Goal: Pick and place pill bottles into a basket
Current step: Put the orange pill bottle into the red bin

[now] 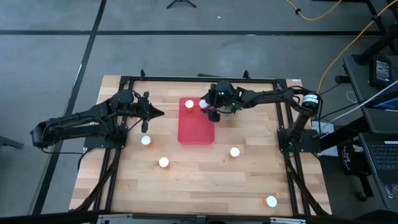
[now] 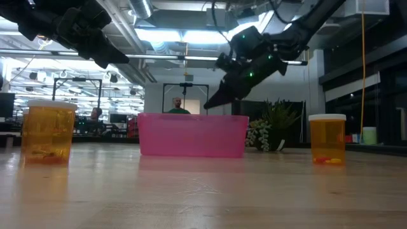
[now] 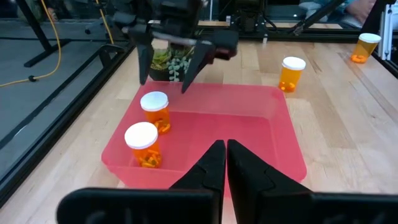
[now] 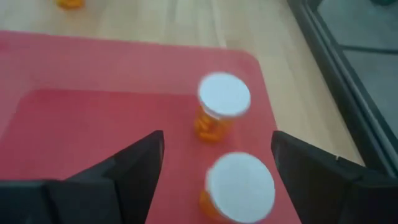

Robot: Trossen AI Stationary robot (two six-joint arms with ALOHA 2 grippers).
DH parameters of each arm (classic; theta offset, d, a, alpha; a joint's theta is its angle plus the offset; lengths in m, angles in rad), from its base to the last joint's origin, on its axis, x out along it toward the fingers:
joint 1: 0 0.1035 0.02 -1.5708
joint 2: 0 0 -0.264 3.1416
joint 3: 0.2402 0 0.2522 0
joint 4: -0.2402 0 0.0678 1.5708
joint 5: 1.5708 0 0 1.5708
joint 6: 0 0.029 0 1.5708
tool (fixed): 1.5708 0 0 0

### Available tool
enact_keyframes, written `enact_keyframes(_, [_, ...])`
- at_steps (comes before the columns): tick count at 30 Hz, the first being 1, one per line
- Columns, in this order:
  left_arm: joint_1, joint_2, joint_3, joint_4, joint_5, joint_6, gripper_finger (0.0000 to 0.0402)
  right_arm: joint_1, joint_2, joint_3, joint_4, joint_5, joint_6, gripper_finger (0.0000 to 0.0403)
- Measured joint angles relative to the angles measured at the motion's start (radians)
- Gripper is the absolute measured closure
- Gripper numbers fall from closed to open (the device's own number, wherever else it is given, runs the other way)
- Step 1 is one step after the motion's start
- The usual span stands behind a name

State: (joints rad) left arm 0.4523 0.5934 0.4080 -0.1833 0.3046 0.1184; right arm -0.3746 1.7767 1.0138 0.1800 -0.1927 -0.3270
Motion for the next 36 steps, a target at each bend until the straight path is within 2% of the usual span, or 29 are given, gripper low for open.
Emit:
enact_keyframes(6, [0.0,0.0,0.0,0.0,0.002,-0.001,0.039,0.043,-0.11,0.0,-0.006,0.0,-0.003,0.0107])
enact_keyframes(11, [0.0,0.0,0.0,0.0,0.003,0.0,0.0386,0.068,-0.254,0.001,-0.111,0.002,0.007,0.0152])
enact_keyframes(17, [0.0,0.0,0.0,0.0,0.01,-0.001,0.0375,0.096,-0.398,-0.108,-0.171,0.081,0.07,0.0268])
enact_keyframes(22, [-0.001,0.0,0.0,0.001,0.01,-0.002,0.0361,0.113,-0.513,-0.298,0.0,0.111,0.125,0.0385])
enact_keyframes(25, [-0.002,0.0,0.0,0.001,0.009,-0.004,0.0344,0.113,-0.58,-0.415,0.104,0.114,0.146,0.0388])
enact_keyframes(29, [-0.002,0.0,0.0,0.003,-0.053,-0.003,0.0304,0.113,-0.643,-0.524,0.183,0.114,0.216,0.038])
enact_keyframes(36, [-0.002,0.0,0.0,0.003,-0.067,-0.001,0.0223,0.113,-0.669,-0.592,0.196,0.114,0.266,0.0399])
